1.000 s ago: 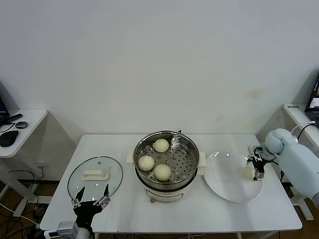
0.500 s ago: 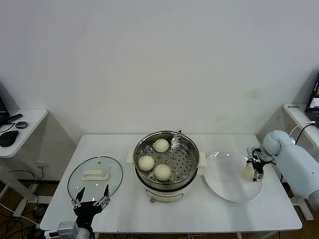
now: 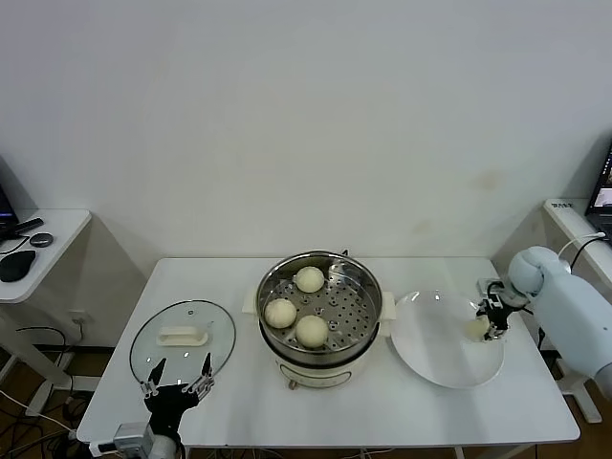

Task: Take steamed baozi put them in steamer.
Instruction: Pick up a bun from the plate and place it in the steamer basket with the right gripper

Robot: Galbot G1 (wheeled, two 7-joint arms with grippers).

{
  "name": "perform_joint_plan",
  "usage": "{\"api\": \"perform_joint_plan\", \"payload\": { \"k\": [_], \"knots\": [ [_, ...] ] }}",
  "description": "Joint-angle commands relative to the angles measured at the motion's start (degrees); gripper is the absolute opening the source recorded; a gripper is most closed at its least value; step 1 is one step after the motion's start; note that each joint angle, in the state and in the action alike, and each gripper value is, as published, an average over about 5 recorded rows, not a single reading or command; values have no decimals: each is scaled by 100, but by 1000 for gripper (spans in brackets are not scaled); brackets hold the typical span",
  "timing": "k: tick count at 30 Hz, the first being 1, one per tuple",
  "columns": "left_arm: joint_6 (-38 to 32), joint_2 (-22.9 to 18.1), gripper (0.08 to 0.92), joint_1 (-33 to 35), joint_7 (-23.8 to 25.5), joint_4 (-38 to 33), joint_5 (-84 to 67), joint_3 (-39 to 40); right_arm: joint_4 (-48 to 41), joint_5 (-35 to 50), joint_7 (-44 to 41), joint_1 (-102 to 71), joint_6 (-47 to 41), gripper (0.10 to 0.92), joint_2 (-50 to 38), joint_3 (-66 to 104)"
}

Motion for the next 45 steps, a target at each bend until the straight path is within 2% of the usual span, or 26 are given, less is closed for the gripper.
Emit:
{"api": "perform_joint_plan", "payload": {
  "k": [1, 5, 10, 16, 21, 25, 29, 37, 45],
  "knots": [
    [-23, -25, 823, -46, -35, 4, 158, 7, 1069, 1716, -174, 1113, -806, 552, -551, -1220],
    [-36, -30, 823, -109, -43, -13, 254, 28, 1939, 2893, -290, 2165, -1384, 552, -791, -2155],
    [-34, 22, 823, -139, -30, -130, 183, 84, 2681, 4272, -353, 3733, -1907, 551, -638, -3704],
    [-33, 4, 823, -226, -45, -204, 85, 122, 2963, 5635, -359, 4890, -2453, 556, -19, -4723],
    [-36, 54, 823, -191, -60, -326, 19, 163, 2953, 6120, -320, 5114, -2772, 560, 452, -4938],
    [-37, 89, 823, -176, -69, -375, -42, 174, 2972, 6155, -234, 4978, -2890, 560, 709, -5131],
    [-35, 103, 823, -190, -88, -352, -94, 179, 2922, 5671, 37, 4484, -2901, 560, 879, -5252],
    [-26, 133, 823, -205, -83, -346, -151, 143, 2005, 4240, 339, 3604, -2638, 555, 1493, -4957],
    [-32, 105, 823, -238, -108, -250, -164, 127, 1484, 3902, 593, 3202, -2567, 556, 1935, -4490]
  ]
}}
